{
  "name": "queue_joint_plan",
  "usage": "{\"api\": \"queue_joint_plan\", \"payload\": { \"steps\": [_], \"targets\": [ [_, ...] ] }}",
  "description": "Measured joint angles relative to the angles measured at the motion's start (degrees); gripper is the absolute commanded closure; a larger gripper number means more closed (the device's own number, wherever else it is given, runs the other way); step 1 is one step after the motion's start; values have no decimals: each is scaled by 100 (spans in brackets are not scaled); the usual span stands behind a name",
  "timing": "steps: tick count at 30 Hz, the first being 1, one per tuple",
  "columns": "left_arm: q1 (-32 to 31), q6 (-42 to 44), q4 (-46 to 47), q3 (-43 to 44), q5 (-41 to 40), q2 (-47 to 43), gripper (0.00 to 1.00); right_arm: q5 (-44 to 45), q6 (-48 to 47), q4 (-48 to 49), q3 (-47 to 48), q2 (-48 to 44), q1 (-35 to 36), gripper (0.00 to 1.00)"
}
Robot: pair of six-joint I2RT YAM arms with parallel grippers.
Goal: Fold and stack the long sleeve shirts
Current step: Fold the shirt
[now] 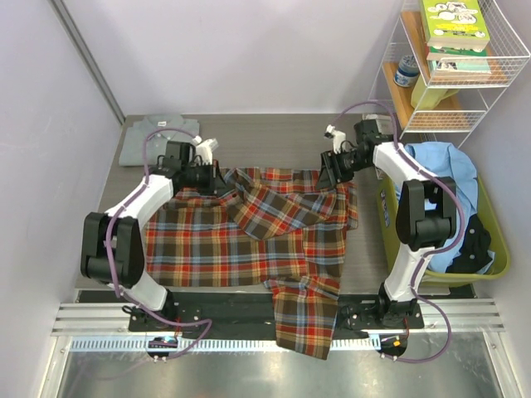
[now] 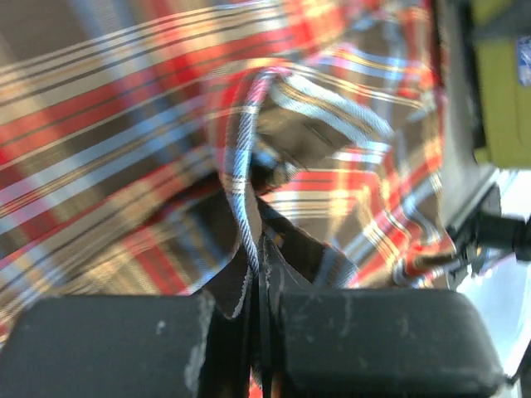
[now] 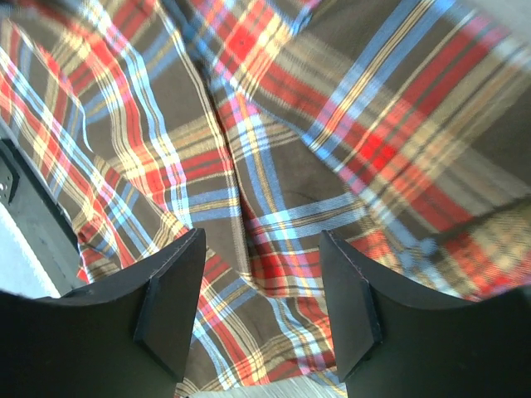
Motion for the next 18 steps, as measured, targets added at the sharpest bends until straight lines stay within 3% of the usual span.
{"api": "queue_joint_plan", "payload": {
  "steps": [10, 18],
  "targets": [
    [1078, -291, 549, -575, 35, 269, 100, 212, 101, 164, -389, 505, 310, 40],
    [1547, -361, 852, -828, 37, 267, 100, 354, 101, 146, -341, 509, 304, 40]
  ]
}}
